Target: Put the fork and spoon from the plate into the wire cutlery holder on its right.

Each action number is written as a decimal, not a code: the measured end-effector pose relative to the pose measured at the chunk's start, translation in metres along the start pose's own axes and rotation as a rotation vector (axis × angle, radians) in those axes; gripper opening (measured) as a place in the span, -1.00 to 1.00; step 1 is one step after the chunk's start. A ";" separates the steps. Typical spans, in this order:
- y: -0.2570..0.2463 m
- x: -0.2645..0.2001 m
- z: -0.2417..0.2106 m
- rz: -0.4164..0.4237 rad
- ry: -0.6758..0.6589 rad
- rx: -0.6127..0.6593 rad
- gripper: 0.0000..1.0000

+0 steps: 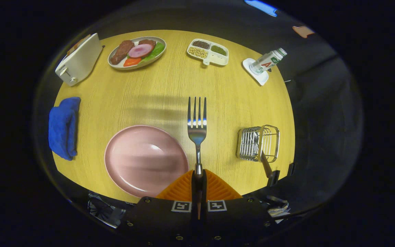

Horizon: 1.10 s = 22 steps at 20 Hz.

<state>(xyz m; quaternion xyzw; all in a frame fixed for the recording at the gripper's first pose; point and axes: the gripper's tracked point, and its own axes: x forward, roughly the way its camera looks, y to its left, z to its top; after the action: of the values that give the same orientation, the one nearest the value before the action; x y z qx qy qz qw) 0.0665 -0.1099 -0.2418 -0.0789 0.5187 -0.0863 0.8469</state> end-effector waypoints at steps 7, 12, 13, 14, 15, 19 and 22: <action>-0.051 -0.016 0.011 -0.049 -0.003 0.102 -0.94; -0.089 -0.012 0.005 -0.081 0.039 0.170 -0.94; -0.098 -0.010 0.003 -0.087 0.049 0.183 -0.94; -0.106 -0.008 0.000 -0.090 0.060 0.197 -0.94; -0.113 -0.006 -0.002 -0.094 0.070 0.213 -0.94; -0.142 0.003 -0.021 -0.118 0.148 0.246 -0.94; -0.156 0.014 -0.036 -0.122 0.229 0.269 -0.95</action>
<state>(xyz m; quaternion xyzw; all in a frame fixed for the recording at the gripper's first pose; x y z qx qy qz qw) 0.0305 -0.2661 -0.2349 0.0140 0.5897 -0.2144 0.7785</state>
